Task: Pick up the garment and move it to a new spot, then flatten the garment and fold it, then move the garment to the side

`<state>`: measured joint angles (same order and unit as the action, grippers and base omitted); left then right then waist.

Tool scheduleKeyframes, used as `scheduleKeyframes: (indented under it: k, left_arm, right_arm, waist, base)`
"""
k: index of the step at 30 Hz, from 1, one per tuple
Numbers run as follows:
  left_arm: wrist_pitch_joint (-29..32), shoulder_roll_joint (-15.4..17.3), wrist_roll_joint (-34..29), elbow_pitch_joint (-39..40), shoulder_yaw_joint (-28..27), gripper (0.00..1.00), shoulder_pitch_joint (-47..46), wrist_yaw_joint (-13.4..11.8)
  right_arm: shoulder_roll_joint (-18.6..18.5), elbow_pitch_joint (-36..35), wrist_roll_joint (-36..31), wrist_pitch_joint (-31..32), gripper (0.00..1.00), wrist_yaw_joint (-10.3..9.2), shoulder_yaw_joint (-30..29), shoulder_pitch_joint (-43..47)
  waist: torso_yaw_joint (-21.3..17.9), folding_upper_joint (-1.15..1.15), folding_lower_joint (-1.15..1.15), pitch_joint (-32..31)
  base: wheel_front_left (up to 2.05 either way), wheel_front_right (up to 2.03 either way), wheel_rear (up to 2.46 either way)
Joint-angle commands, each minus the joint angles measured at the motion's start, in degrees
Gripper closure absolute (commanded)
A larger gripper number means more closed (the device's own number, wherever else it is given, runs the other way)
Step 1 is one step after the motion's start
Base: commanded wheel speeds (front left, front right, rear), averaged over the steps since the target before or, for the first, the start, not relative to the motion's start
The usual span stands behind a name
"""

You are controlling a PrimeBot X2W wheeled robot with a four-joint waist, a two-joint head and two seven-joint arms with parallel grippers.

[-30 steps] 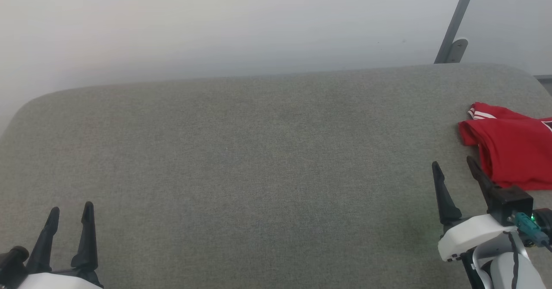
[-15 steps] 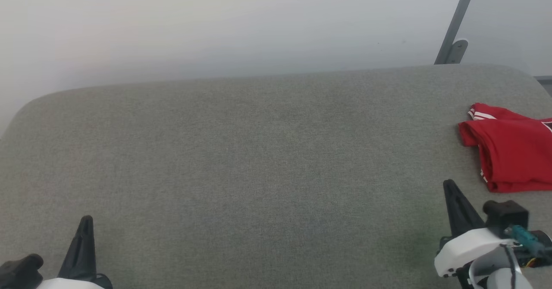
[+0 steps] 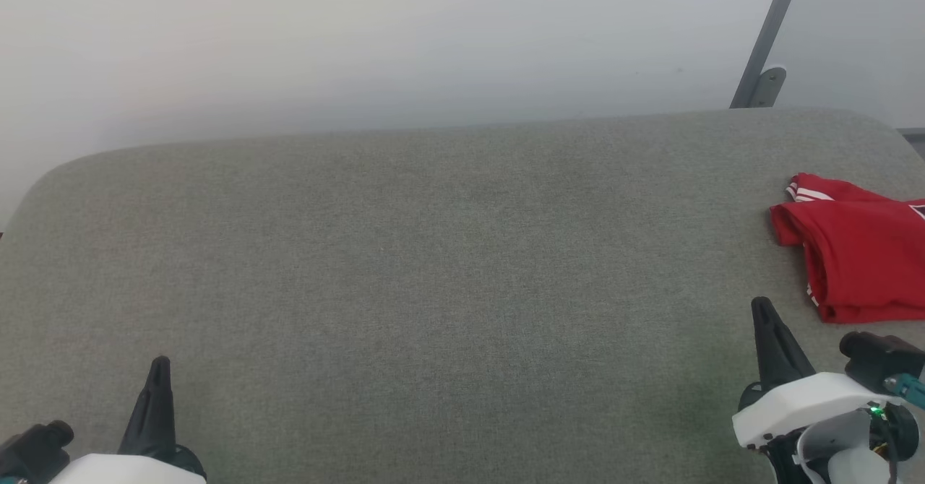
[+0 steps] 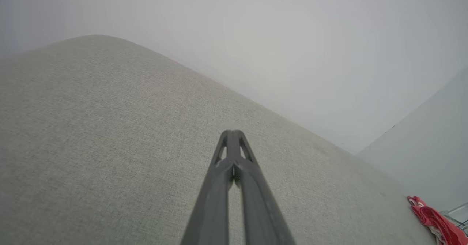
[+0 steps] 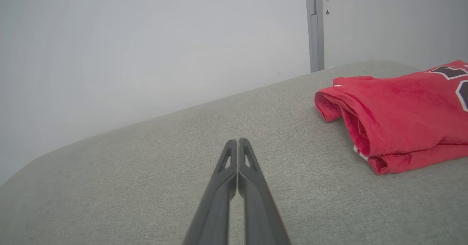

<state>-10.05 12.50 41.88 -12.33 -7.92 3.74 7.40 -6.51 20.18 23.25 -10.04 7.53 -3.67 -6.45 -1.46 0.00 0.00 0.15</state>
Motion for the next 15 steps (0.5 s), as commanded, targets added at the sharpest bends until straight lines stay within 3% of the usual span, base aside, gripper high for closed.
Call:
scheduleKeyframes:
  k: [1, 15]
  left_arm:
    - [0.64, 0.4, 2.2, 0.65, -0.19, 1.0, -1.88, 0.02]
    - [3.79, -1.55, 11.77, 0.23, 0.13, 1.0, -3.66, 0.04]
  right_arm:
    - [0.0, -1.44, 3.01, 0.59, 1.0, -0.01, -0.18, -0.91]
    - [0.7, -2.5, 16.12, 3.67, 1.0, -0.02, -0.68, -0.67]
  waist:
    - [0.03, 0.0, 0.0, 0.0]
    - [0.22, 0.0, 0.0, 0.01]
  base:
    - [0.0, 0.0, 0.0]
    - [0.0, 0.0, 0.0]
